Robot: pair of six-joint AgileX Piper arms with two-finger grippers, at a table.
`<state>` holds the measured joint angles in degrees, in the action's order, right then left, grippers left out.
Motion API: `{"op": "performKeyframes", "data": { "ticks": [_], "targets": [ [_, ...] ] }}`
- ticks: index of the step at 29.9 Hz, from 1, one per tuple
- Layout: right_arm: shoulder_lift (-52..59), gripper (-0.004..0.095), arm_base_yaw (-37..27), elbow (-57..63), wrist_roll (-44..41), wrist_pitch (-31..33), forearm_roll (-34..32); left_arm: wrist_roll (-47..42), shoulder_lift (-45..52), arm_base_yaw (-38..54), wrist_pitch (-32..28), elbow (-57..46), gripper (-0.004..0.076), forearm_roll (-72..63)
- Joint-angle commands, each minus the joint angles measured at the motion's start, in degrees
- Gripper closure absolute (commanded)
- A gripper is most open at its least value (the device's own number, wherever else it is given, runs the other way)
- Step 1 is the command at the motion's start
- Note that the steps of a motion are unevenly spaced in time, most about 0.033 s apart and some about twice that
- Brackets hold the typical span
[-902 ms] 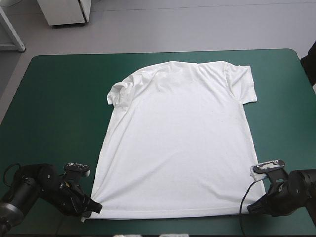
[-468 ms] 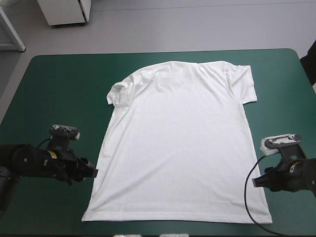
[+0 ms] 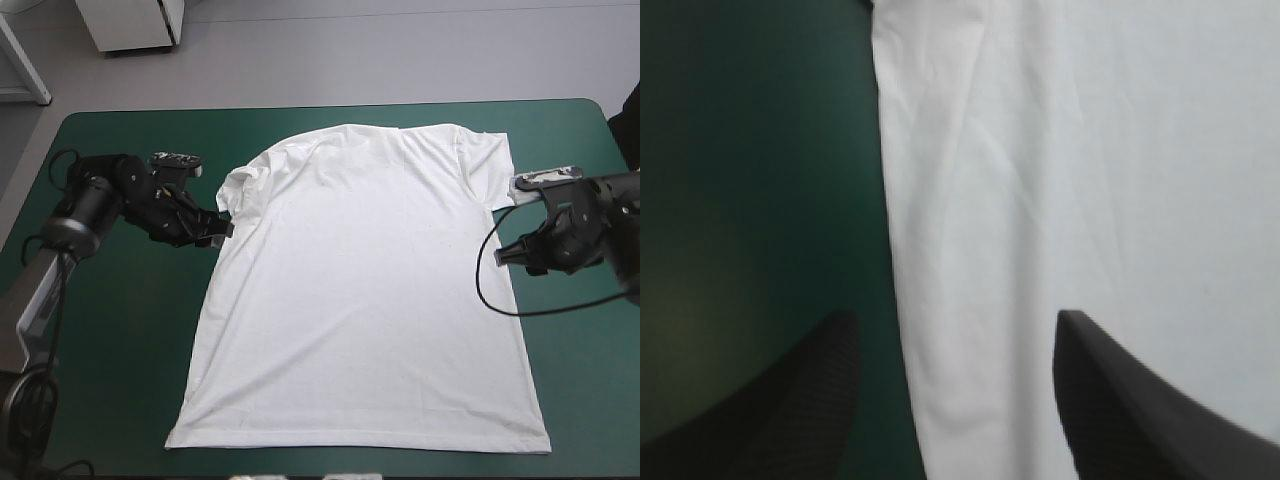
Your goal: Fold the cloth
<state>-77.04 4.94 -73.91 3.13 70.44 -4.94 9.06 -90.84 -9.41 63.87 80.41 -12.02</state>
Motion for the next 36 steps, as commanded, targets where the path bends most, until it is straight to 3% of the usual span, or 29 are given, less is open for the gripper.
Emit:
{"op": "performKeyframes", "data": {
  "ticks": [1, 9, 25, 29, 34, 36],
  "targets": [
    [-4.26, 0.0412, 0.03, -7.19, -0.12, -1.64, -0.6, 0.59, -3.48, -0.36, -1.2, 7.05, 0.0295, -1.19],
    [-13.02, 0.0412, 0.03, -15.05, 0.77, -3.29, 0.64, 1.16, -12.99, -0.36, -2.93, 10.46, 0.0295, 0.14],
    [-19.93, 0.0412, -0.18, -15.51, 2.08, -9.61, 0.19, 2.02, -22.36, -3.78, -6.07, 11.06, 0.0307, 0.61],
    [-22.45, 0.0412, -0.18, -15.51, 2.08, -11.27, -0.03, 1.78, -22.68, -3.78, -6.07, 11.06, 0.0421, 0.72],
    [-25.94, 0.0412, -0.18, -15.51, 2.08, -12.44, -0.66, 2.03, -22.68, -3.78, -6.18, 11.06, 0.0733, 2.51],
    [-27.06, 0.0412, -0.18, -15.51, 2.08, -13.51, -1.19, 2.04, -22.68, -3.78, -6.18, 11.06, 0.0733, 2.51]
  ]
}}
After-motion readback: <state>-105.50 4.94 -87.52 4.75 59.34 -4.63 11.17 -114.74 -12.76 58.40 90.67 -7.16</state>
